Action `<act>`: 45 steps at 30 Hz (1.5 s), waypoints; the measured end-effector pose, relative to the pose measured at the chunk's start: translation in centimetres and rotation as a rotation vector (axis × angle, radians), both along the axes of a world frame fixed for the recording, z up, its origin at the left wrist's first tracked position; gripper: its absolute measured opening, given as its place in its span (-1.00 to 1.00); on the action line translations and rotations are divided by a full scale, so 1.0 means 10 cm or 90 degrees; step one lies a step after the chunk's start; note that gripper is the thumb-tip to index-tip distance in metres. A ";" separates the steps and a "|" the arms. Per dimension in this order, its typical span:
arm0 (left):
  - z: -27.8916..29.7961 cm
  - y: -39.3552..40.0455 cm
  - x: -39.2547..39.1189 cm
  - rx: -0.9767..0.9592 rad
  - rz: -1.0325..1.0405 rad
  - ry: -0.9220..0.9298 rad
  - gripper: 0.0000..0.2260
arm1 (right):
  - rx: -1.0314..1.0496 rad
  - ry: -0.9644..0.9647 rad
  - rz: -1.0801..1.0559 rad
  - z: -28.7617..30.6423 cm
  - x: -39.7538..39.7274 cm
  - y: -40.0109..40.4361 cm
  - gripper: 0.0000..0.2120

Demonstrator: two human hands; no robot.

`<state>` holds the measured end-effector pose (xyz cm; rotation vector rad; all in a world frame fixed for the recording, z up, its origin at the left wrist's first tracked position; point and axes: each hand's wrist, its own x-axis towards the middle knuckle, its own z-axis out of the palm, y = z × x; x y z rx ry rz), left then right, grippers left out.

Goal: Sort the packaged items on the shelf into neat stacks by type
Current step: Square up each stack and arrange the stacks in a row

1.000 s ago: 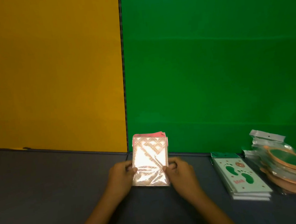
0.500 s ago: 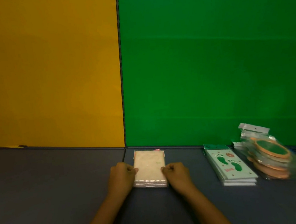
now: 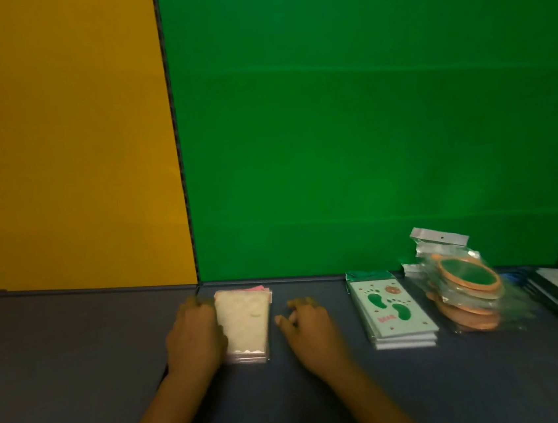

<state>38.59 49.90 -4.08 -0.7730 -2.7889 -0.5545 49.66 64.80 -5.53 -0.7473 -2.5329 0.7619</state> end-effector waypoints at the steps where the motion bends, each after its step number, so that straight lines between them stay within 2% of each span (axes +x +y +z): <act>1: 0.01 0.11 0.06 0.039 -0.023 0.014 -0.66 | 0.014 0.025 -0.011 0.07 0.13 0.12 -0.62; 4: 0.04 0.52 0.26 0.157 -0.090 -0.019 -0.66 | 0.096 0.061 -0.066 0.24 0.50 0.58 -0.63; 7: 0.06 1.01 0.50 0.168 -0.170 -0.169 -0.71 | 0.126 -0.004 -0.130 0.28 0.78 1.07 -0.58; 10: 0.05 1.44 0.77 0.172 -0.236 -0.356 -0.94 | 0.085 -0.098 -0.160 0.17 0.99 1.36 -0.46; 12: -0.02 1.67 0.92 0.206 -0.267 -0.476 -0.85 | 0.020 -0.114 -0.142 0.05 1.09 1.45 -0.41; 14: -0.05 1.84 1.02 0.266 -0.265 -0.578 -0.83 | -0.047 -0.087 -0.107 -0.05 1.14 1.50 -0.46; 17: -0.08 1.97 1.11 0.316 -0.213 -0.595 -0.85 | -0.128 -0.013 -0.076 -0.07 1.18 1.59 -0.58; 21: -0.12 1.94 1.10 0.328 -0.198 -0.592 -0.86 | -0.322 0.058 -0.079 0.01 1.17 1.68 -0.81; 24: -0.12 1.89 1.01 0.326 -0.181 -0.564 -0.89 | -0.439 0.071 -0.088 0.02 1.10 1.79 -0.74; 26: -0.13 1.84 0.96 0.329 -0.173 -0.562 -0.90 | -0.468 0.058 -0.092 0.00 1.05 1.85 -0.69; 32: -0.17 1.66 0.82 0.378 -0.186 -0.623 -0.88 | -0.522 0.052 -0.002 0.12 1.01 1.86 -0.80; 35: -0.19 1.61 0.79 0.425 -0.188 -0.680 -0.85 | -0.498 0.019 0.043 0.28 0.95 1.79 -0.73; 38: -0.21 1.56 0.79 0.461 -0.189 -0.727 -0.82 | -0.427 0.033 0.064 0.44 0.90 1.62 -0.81; 40: -0.20 1.54 0.80 0.477 -0.205 -0.748 -0.79 | -0.312 0.042 0.074 0.53 0.87 1.51 -0.79; 42: -0.19 1.53 0.81 0.518 -0.221 -0.768 -0.77 | -0.169 0.035 0.095 0.61 0.86 1.42 -0.65; 45: -0.20 1.52 0.80 0.644 -0.255 -0.799 -0.68 | -0.016 0.055 0.147 0.63 0.87 1.35 -0.54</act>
